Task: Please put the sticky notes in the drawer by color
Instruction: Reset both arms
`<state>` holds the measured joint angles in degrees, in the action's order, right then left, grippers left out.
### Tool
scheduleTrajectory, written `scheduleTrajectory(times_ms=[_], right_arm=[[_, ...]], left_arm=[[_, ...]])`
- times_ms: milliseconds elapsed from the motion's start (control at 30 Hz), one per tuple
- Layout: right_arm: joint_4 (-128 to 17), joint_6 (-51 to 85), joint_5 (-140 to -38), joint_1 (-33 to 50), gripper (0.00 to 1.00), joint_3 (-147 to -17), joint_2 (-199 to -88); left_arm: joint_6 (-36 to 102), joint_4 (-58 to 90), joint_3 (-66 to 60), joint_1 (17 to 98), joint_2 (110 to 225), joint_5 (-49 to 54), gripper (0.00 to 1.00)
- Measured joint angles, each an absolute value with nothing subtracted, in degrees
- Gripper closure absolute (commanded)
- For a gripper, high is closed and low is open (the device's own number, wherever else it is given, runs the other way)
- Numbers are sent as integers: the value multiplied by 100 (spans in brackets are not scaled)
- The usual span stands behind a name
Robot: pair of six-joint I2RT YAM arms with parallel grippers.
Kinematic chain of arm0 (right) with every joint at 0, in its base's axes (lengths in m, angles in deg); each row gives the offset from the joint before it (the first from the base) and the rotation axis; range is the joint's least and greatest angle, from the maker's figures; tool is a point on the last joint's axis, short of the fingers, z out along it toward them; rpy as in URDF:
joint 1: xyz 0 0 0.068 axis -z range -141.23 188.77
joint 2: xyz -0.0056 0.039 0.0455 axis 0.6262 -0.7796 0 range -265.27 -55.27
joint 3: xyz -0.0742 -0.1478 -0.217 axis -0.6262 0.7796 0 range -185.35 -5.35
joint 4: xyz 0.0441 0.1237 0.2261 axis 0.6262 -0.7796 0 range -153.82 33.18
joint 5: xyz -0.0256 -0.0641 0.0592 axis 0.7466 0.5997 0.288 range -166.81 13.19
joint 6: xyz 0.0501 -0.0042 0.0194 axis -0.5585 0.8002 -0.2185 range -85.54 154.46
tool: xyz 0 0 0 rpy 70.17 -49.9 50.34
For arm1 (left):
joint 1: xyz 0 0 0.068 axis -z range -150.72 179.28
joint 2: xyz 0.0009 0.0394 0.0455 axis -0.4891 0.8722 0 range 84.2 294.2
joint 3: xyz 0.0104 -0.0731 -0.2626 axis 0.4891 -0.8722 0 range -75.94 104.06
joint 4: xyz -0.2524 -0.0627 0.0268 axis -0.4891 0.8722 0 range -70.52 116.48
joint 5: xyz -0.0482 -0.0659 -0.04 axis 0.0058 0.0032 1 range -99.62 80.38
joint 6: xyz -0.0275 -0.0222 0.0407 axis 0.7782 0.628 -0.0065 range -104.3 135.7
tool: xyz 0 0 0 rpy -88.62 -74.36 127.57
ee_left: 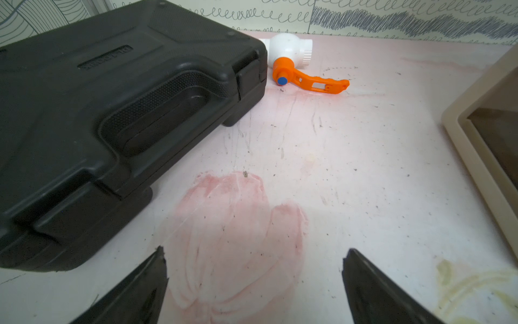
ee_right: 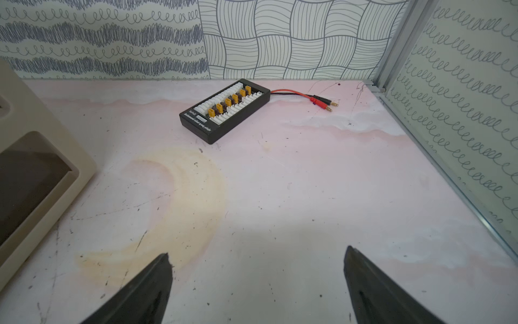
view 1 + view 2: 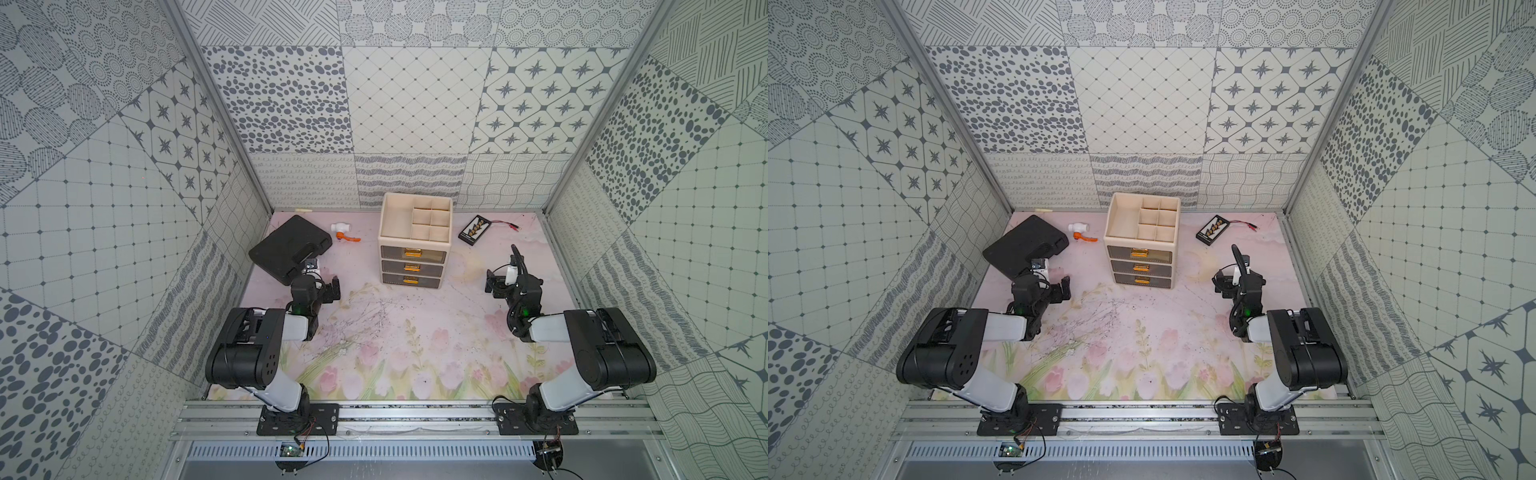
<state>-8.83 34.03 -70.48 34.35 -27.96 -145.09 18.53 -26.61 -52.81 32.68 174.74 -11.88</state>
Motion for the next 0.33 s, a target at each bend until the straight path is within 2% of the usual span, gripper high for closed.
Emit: scheduleTrajectory(times_ms=[333], right_arm=[[-1001, 3403, -7195, 3441, 1, -2796, -14507]], left_arm=[[1851, -2661, -5281, 3268, 17476, -1186, 0]])
